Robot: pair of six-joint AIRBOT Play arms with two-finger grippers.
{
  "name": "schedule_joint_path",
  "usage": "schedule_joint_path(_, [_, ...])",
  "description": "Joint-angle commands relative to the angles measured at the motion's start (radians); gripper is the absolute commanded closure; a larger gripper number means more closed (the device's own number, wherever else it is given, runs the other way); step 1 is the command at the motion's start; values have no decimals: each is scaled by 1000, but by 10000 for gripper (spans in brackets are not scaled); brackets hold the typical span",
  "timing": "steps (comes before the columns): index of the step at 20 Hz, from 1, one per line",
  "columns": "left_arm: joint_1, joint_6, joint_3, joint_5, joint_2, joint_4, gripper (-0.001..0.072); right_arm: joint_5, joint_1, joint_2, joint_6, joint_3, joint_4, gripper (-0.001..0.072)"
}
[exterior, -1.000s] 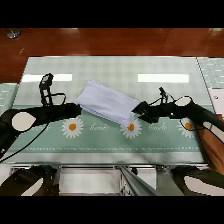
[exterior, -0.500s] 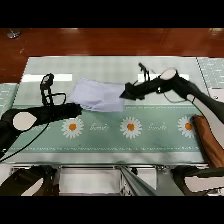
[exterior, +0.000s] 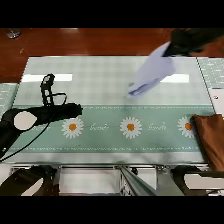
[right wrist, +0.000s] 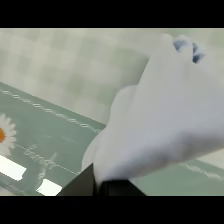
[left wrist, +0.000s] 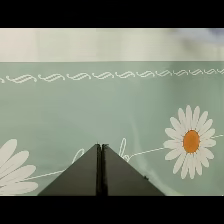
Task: Fold the shirts.
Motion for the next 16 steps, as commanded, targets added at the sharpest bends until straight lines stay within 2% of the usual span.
schedule_joint_path(1, [-1,0,0,0,-1,0,683,148,-198,116,55,26,-156,693])
schedule_joint_path(6, [-1,0,0,1,-1,0,683,150,-567,386,19,-262,-283,692])
schedule_joint_path(8, [-1,0,0,12,-1,0,683,149,-681,505,-12,-424,-399,692])
schedule_joint_path(11, [-1,0,0,43,-1,0,683,147,-837,680,28,-711,-625,691])
schedule_joint_path(13, [-1,0,0,61,-1,0,683,141,-927,776,100,-891,-751,687])
schedule_joint_path(14, [-1,1,0,60,-1,0,683,128,-958,811,130,-963,-762,549])
schedule_joint_path(15, [-1,4,0,60,-1,1,683,125,-973,826,129,-1020,-754,182])
schedule_joint_path(16, [0,11,0,60,-1,1,683,125,-972,821,116,-1042,-748,83])
